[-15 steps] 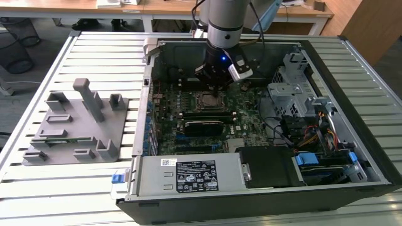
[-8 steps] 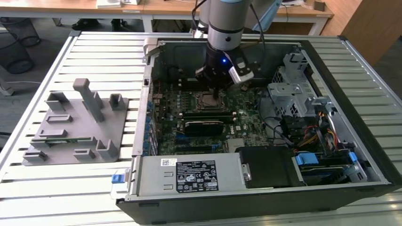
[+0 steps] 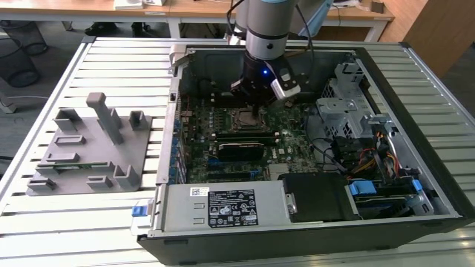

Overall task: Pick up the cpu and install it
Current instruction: 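Install the second cpu locking lever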

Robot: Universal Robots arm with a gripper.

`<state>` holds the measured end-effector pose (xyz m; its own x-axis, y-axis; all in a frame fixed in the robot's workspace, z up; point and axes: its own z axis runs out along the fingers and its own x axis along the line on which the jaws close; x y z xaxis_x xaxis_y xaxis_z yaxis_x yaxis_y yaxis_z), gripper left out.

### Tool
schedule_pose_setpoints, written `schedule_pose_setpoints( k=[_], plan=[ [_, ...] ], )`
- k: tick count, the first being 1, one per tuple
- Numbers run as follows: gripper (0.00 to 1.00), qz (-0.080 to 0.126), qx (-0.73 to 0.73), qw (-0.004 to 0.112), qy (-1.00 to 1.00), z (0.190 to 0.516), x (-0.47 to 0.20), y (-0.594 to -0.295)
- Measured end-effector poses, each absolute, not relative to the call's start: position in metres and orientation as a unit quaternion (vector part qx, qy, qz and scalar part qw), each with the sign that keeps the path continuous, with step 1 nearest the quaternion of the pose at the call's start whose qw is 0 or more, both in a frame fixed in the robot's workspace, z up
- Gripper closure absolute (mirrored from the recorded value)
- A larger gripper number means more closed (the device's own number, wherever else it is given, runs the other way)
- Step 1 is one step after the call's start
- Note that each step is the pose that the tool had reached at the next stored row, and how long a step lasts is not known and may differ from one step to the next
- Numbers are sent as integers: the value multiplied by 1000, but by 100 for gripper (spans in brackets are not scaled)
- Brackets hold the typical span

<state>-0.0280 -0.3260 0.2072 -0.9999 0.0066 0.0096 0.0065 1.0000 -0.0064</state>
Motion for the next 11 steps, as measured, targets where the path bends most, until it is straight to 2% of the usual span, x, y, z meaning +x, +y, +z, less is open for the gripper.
schedule_pose_setpoints(
  k=[11],
  plan=[
    [89, 3, -3, 5, -1000, 225, -28, -327]
  ],
)
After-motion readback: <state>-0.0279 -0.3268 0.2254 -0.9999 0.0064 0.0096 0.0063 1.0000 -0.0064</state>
